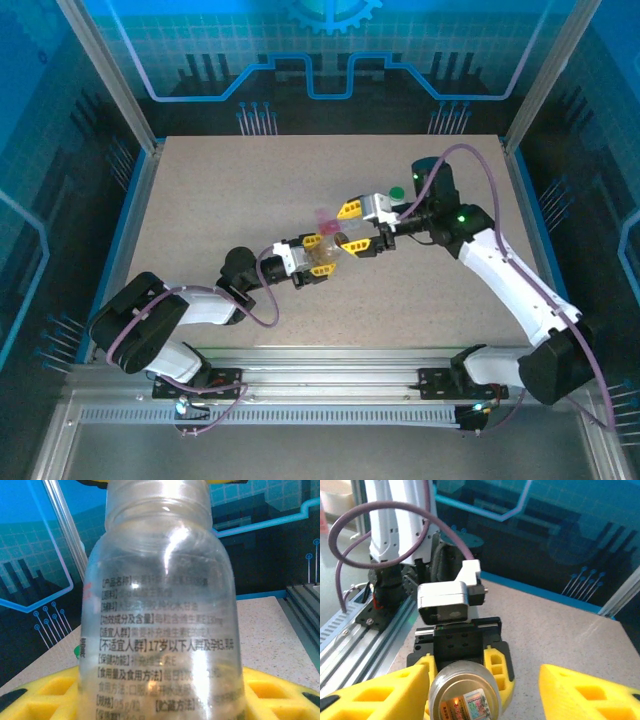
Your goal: Sort the pills into containers
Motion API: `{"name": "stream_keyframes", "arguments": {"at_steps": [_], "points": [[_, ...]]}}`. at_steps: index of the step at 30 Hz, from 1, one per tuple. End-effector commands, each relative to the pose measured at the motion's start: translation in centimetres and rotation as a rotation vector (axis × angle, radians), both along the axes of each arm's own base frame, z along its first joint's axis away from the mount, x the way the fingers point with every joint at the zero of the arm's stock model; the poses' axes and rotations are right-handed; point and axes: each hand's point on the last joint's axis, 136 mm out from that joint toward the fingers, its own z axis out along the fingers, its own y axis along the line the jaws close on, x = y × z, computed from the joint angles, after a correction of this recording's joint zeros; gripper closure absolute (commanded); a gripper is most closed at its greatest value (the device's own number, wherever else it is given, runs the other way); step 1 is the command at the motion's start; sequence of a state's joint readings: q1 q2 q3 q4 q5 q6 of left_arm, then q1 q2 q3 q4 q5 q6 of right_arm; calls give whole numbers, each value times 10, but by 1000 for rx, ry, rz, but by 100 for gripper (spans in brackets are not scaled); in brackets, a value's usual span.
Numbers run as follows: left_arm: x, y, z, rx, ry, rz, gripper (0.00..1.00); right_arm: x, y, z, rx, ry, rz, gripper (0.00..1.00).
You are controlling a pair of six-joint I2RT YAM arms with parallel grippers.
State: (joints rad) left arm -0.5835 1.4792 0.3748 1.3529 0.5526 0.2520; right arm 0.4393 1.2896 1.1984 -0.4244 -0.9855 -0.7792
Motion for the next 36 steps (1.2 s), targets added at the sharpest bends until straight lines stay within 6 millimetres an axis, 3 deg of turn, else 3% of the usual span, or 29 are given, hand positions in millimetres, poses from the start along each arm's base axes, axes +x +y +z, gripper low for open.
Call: {"name": "stream_keyframes", "arguments": {"at_steps": [1, 7, 19, 25, 30, 36], "points": [[-5, 1, 13, -33, -31, -30, 100, -16, 2, -19, -87, 36, 69, 42], [-5, 1, 13, -34, -31, -30, 100, -21, 9, -33, -161, 74, 101, 43], [4, 5, 20, -47, -50, 22, 100, -12, 10, -48, -208, 113, 3, 68], [23, 11, 39, -67, -119, 138, 100, 4, 15, -73, -250, 299, -235, 79], [39, 19, 55, -72, -155, 245, 100, 4, 16, -89, -315, 455, -429, 79], [47, 21, 65, -94, -162, 298, 100, 25, 2, -75, -254, 558, -724, 79]]}}
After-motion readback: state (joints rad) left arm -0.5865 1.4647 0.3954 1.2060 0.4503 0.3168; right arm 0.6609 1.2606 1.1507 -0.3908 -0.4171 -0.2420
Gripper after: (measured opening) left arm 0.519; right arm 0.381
